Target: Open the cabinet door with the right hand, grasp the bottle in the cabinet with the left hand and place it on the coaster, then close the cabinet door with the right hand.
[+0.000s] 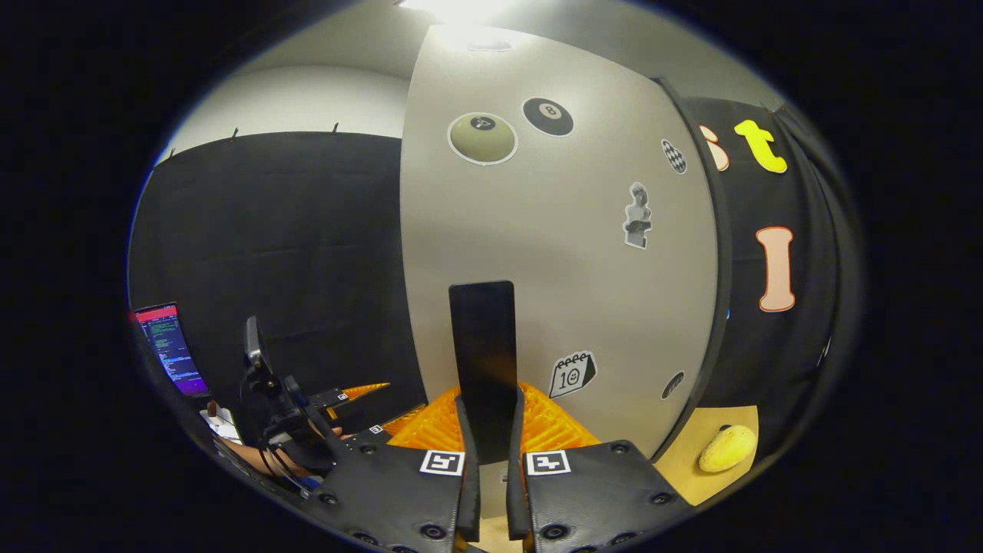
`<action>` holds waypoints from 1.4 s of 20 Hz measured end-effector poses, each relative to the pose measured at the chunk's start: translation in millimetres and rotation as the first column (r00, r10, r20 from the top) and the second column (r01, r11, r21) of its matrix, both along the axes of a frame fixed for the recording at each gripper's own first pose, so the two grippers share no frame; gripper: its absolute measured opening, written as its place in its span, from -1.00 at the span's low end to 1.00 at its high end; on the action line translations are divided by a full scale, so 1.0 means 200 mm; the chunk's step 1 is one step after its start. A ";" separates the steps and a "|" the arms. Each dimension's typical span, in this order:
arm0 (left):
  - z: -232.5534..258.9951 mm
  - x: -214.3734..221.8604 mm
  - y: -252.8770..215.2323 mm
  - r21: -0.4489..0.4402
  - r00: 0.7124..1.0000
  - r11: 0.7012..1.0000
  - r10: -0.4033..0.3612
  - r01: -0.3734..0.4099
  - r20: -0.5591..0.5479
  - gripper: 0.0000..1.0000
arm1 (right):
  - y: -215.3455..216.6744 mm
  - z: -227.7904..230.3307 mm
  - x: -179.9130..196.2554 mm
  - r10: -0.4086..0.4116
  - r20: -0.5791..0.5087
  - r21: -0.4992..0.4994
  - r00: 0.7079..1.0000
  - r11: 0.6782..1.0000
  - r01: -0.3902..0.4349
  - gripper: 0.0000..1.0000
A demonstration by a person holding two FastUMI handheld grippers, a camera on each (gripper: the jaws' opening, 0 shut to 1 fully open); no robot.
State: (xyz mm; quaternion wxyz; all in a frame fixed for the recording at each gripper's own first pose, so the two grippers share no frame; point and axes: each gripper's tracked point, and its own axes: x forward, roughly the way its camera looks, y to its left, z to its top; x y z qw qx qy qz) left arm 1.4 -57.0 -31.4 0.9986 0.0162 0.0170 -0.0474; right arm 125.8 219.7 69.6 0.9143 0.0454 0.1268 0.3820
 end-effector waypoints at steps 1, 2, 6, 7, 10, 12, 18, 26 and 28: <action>0.00 0.00 -0.05 0.005 1.000 1.000 -0.009 0.009 0.001 0.82 | -0.02 0.00 0.00 0.002 0.002 0.001 1.000 1.000 -0.002 -0.70; 0.00 -0.01 -0.10 0.010 1.000 1.000 -0.017 0.017 0.002 0.82 | -0.03 0.00 0.00 0.002 0.005 0.001 1.000 1.000 -0.002 -0.70; 0.01 -0.04 -0.27 0.018 0.999 0.998 -0.052 0.052 0.003 0.84 | -0.10 0.00 -0.02 -0.006 0.013 0.007 1.000 1.000 0.006 -0.70; 0.02 -0.04 -0.31 0.018 0.998 0.998 -0.058 0.058 0.005 0.82 | -0.12 0.00 -0.02 -0.008 0.016 0.010 1.000 1.000 0.008 -0.70; 0.04 -0.08 -0.40 0.019 0.998 0.998 -0.068 0.068 0.012 0.79 | -0.17 0.00 -0.01 -0.016 0.024 0.009 1.000 1.000 0.016 -0.77; 0.03 -0.09 -0.47 0.019 0.997 0.997 -0.071 0.071 0.009 0.86 | -0.20 0.01 -0.02 -0.024 0.035 0.005 0.999 1.000 0.024 -0.70; 0.02 -0.11 -0.66 0.008 0.997 0.997 -0.080 0.080 -0.006 0.87 | -0.31 0.01 -0.01 -0.063 0.040 0.019 0.997 0.998 0.062 -0.70; 0.05 -0.13 -0.84 0.014 0.997 0.997 -0.080 0.080 0.001 0.86 | -0.36 0.01 0.03 -0.098 0.046 0.041 0.994 0.995 0.096 -0.71; 0.07 -0.15 -0.86 0.021 0.997 0.997 -0.073 0.073 0.007 0.86 | -0.37 0.02 0.05 -0.090 0.078 0.013 0.993 0.996 0.089 -0.71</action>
